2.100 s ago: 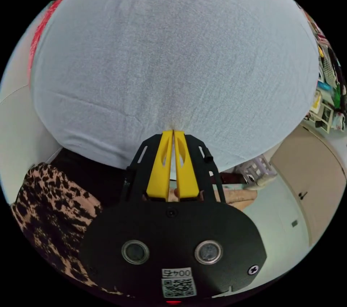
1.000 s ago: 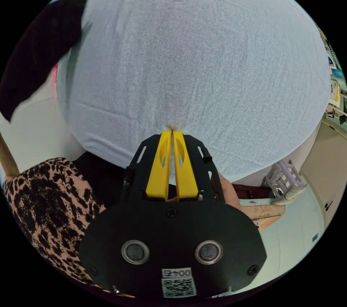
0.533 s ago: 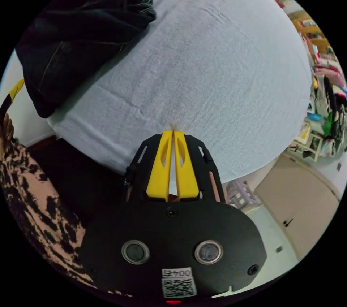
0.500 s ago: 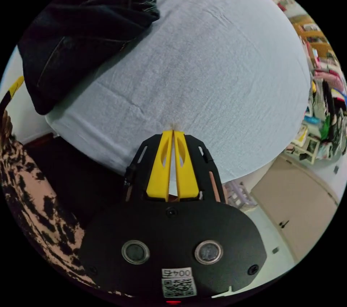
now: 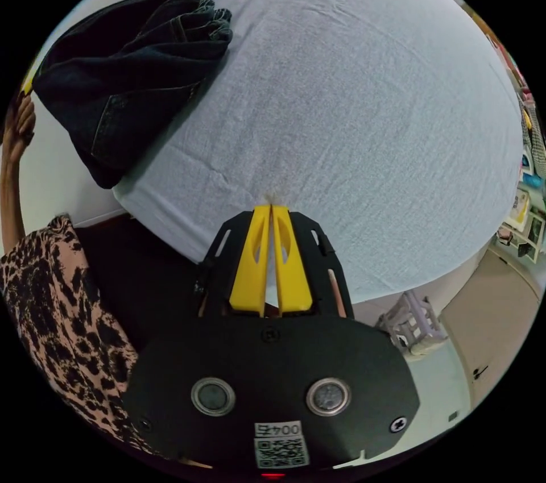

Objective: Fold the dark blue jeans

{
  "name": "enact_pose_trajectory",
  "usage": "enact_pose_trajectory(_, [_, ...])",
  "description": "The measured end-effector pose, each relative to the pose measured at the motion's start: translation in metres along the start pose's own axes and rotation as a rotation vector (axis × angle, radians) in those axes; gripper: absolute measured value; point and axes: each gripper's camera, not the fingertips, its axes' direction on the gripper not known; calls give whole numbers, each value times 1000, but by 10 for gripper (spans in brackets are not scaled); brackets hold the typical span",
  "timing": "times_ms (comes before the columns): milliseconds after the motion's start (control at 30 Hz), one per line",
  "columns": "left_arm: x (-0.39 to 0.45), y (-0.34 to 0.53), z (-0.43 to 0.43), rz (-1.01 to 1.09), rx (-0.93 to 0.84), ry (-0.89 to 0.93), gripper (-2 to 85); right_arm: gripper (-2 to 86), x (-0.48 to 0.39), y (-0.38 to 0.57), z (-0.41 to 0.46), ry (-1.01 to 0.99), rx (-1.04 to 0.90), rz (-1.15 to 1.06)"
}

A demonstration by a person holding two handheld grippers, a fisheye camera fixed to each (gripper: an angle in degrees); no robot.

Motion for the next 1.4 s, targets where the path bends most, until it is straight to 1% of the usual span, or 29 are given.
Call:
enact_pose_trajectory(33, [4,-12,21,29,-72,-30,122,7,6,2,-3,-20,8,17])
enact_pose_trajectory(67, [5,-18,46,67,-170,-18,78,10,11,3,-4,-38,9,31])
enact_pose_trajectory(100, [5,-19,57,79,-212,4,69,23,20,6,-7,-105,17,55])
enact_pose_trajectory(133, [5,-13,66,81,-226,-9,52,43,30,10,-13,-233,59,60])
enact_pose_trajectory(167, [7,-2,62,96,-183,-52,45,56,36,13,-17,-307,96,79])
enact_pose_trajectory(233, [3,20,53,95,-150,-141,38,82,59,23,-30,-562,248,175])
enact_pose_trajectory(267, [-4,38,48,90,-155,-203,35,83,63,23,-33,-611,276,188])
enact_pose_trajectory(333, [-22,68,43,59,-180,-269,33,93,76,18,-38,-738,342,249])
enact_pose_trajectory(400, [-43,97,41,12,-212,-270,31,106,80,5,-39,-803,347,280])
enact_pose_trajectory(433, [-52,114,39,-12,-214,-242,30,115,80,-7,-40,-842,346,287])
enact_pose_trajectory(533, [-56,129,31,-31,-176,-172,30,132,78,-41,-48,-901,358,310])
enact_pose_trajectory(600, [-46,121,19,-2,-118,-198,30,130,76,-63,-50,-935,348,318])
enact_pose_trajectory(667, [-22,97,2,84,-16,-232,31,115,73,-83,-47,-919,305,345])
enact_pose_trajectory(733, [1,73,-2,187,32,-202,33,93,69,-96,-40,-905,269,357])
enact_pose_trajectory(800, [25,46,11,289,17,-166,36,74,68,-93,-36,-945,295,363])
enact_pose_trajectory(867, [55,12,49,416,-41,-91,47,64,65,-82,-38,-975,341,366])
enact_pose_trajectory(900, [62,5,62,443,-67,-77,51,61,59,-73,-42,-969,378,336])
enact_pose_trajectory(967, [84,-19,128,550,-241,-48,72,56,48,-56,-50,-952,438,289])
enact_pose_trajectory(1000, [88,-22,146,573,-295,-42,77,55,41,-45,-55,-949,476,256])
enact_pose_trajectory(1067, [98,-26,213,642,-515,35,96,53,30,-27,-61,-944,520,209])
enact_pose_trajectory(1167, [107,-18,266,719,-679,77,112,52,14,-3,-69,-895,567,152])
enact_pose_trajectory(1233, [108,-12,286,733,-746,130,106,52,6,10,-68,-885,579,152])
enact_pose_trajectory(1267, [108,-8,294,728,-768,178,93,52,5,12,-68,-889,580,151])
enact_pose_trajectory(1333, [106,-3,305,720,-784,213,64,52,-2,19,-64,-903,581,150])
enact_pose_trajectory(1400, [96,-4,312,629,-759,263,46,52,-8,23,-62,-908,586,156])
